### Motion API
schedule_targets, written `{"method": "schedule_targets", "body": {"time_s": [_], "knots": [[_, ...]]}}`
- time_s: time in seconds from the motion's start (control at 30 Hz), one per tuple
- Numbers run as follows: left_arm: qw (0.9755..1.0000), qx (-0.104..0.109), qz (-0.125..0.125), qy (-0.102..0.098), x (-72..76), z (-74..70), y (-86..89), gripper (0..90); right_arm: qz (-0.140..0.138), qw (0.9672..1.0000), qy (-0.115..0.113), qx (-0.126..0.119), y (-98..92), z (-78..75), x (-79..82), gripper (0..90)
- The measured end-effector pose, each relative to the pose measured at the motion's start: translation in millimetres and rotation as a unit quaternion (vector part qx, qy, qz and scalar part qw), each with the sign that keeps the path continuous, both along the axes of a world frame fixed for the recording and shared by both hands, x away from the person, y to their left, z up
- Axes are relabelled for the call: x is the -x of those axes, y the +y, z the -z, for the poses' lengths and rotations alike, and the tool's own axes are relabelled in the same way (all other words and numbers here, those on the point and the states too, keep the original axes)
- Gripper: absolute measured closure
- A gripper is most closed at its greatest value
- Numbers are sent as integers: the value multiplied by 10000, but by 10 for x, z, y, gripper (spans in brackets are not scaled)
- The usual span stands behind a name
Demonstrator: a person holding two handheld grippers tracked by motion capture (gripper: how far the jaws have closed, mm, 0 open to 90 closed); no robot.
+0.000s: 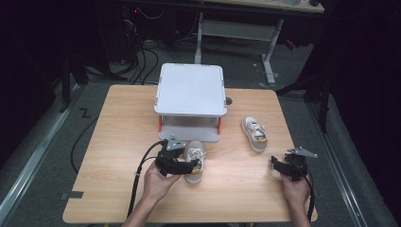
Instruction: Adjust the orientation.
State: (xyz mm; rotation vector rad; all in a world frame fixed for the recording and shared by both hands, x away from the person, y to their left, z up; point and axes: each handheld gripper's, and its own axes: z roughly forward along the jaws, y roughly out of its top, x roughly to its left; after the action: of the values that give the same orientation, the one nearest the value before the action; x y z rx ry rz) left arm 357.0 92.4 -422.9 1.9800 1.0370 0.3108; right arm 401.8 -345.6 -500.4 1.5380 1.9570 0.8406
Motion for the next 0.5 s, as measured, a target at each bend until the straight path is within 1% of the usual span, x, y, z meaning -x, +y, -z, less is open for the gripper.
{"method": "schedule_targets", "body": {"time_s": [0.07, 0.1, 0.13, 0.17, 0.2, 0.27, 0.3, 0.33, 0.43, 0.47, 0.5], "knots": [[9999, 48, -90, -22, -4, -10, 50, 319, 0, 10000, -1, 0, 0, 0, 0, 380], [9999, 48, -90, -22, -4, -10, 50, 319, 1, 10000, 0, -1, 0, 0, 0, 380], [9999, 34, -156, -12, -11, -22, 105, 330, 0, 10000, 1, 0, 0, 0, 0, 380], [9999, 34, -156, -12, -11, -22, 105, 344, 0, 10000, 0, -1, 0, 0, 0, 380], [9997, 18, -232, -3, -25, -22, 171, 348, -1, 10000, 1, -1, 0, 0, 0, 380], [9995, 40, -322, -4, -42, -15, 245, 351, -3, 10000, 0, 0, 0, 0, 0, 380], [9995, 40, -322, -4, -42, -15, 245, 351, -3, 10000, 0, 0, 0, 0, 0, 380], [9991, 66, -421, -9, -56, -6, 328, 350, -1, 10000, 1, -1, 1, 0, 0, 380], [9981, 156, -590, -53, -62, 6, 461, 349, -2, 10000, 0, 0, 1, 0, 0, 380], [9976, 151, -669, -80, -61, 13, 500, 349, -2, 10000, -1, 1, 1, 0, -1, 380], [9970, 99, -765, -105, -62, 23, 534, 349, -2, 10000, 0, 1, 1, 0, -1, 380]]}}
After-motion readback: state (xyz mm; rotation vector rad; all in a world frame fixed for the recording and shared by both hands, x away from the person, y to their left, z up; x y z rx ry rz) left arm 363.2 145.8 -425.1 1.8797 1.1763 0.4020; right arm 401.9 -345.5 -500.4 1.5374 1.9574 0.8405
